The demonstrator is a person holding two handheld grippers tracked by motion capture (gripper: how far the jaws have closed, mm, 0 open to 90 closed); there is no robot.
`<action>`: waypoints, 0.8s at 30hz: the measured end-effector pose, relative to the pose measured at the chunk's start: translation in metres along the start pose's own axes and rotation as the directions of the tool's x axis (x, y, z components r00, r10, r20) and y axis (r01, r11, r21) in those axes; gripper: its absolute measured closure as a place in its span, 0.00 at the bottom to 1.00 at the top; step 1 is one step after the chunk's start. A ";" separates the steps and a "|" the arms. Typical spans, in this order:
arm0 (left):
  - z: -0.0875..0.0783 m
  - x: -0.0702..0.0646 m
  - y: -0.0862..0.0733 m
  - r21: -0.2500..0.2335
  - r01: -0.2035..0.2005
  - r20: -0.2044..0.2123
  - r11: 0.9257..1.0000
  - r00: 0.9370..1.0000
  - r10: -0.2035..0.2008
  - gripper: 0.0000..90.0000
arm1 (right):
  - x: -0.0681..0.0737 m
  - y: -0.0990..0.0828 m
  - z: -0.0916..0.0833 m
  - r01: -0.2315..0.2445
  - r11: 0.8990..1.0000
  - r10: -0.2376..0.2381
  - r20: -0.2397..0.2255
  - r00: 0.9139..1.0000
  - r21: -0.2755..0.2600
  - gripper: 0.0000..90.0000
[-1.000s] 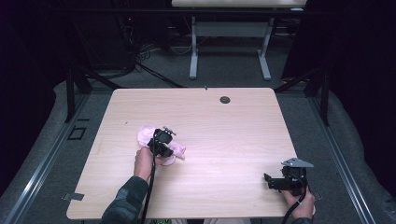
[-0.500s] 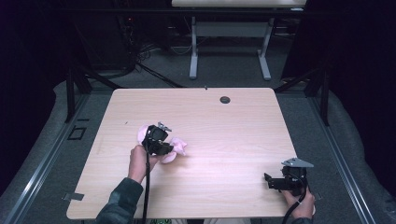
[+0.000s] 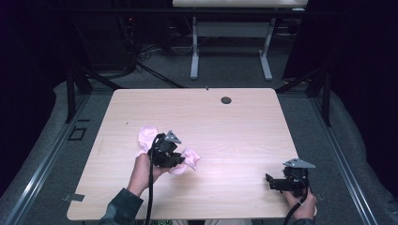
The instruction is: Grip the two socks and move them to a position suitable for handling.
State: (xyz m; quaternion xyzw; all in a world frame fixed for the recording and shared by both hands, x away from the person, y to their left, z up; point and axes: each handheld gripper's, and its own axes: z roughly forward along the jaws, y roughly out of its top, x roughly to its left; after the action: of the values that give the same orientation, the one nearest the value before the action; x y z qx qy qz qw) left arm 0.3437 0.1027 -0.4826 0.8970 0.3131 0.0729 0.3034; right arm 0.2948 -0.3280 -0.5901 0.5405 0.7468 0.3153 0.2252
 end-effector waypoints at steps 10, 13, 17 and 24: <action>0.024 -0.033 -0.002 0.040 -0.078 0.103 0.996 0.992 0.074 0.88 | 0.000 0.000 0.000 -0.001 1.000 0.001 -0.001 1.000 0.000 0.00; 0.027 -0.042 -0.003 0.041 -0.096 0.121 0.994 0.988 0.091 0.88 | 0.000 0.000 0.000 -0.002 1.000 0.002 0.000 1.000 0.001 0.00; 0.033 -0.055 -0.005 0.057 -0.130 0.144 0.990 0.982 0.121 0.88 | 0.000 0.000 0.000 -0.001 1.000 0.001 0.001 1.000 0.000 0.00; 0.049 -0.064 -0.015 0.111 -0.155 0.182 0.982 0.974 0.133 0.88 | 0.000 0.000 0.000 -0.002 1.000 0.002 0.000 1.000 0.000 0.00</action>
State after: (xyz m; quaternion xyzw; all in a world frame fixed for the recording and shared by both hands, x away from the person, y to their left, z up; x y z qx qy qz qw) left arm 0.3012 0.0488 -0.5269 0.9374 0.2235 -0.0037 0.2669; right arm 0.2949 -0.3280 -0.5901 0.5412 0.7463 0.3154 0.2250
